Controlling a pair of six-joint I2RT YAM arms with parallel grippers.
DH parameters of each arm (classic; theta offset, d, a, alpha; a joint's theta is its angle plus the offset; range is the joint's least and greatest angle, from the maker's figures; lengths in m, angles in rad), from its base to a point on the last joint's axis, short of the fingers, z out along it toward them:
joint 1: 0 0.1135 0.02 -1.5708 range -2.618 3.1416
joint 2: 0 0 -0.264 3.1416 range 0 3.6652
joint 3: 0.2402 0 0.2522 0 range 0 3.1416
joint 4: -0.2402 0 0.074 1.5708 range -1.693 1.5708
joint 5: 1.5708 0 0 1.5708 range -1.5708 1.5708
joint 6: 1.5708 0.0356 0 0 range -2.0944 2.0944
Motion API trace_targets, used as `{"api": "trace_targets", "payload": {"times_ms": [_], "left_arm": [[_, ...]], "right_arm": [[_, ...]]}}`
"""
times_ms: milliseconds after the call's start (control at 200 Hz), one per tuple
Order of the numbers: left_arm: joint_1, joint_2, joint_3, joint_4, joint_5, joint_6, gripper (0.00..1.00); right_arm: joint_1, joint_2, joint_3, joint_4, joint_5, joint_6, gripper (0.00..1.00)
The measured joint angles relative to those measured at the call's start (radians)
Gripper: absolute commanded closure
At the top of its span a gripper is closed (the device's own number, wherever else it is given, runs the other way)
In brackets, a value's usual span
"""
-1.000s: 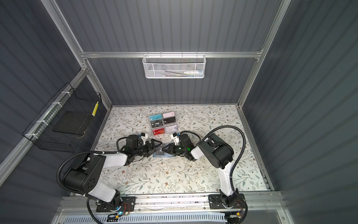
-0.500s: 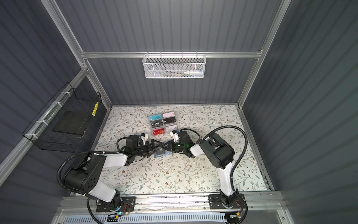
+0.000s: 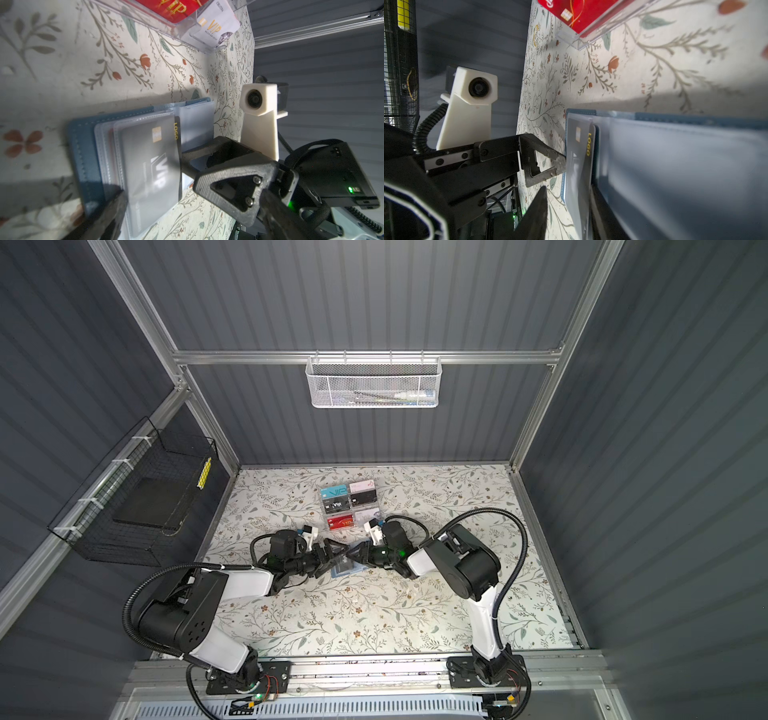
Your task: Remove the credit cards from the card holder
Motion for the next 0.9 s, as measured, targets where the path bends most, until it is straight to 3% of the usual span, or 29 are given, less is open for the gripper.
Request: {"api": "trace_targets", "payload": {"times_ms": [901], "left_arm": [[0.000,0.003,-0.008,0.019,0.001,0.000,0.00]], "right_arm": [[0.025,0.027,0.025,0.002,-0.034,-0.010,0.69]]}}
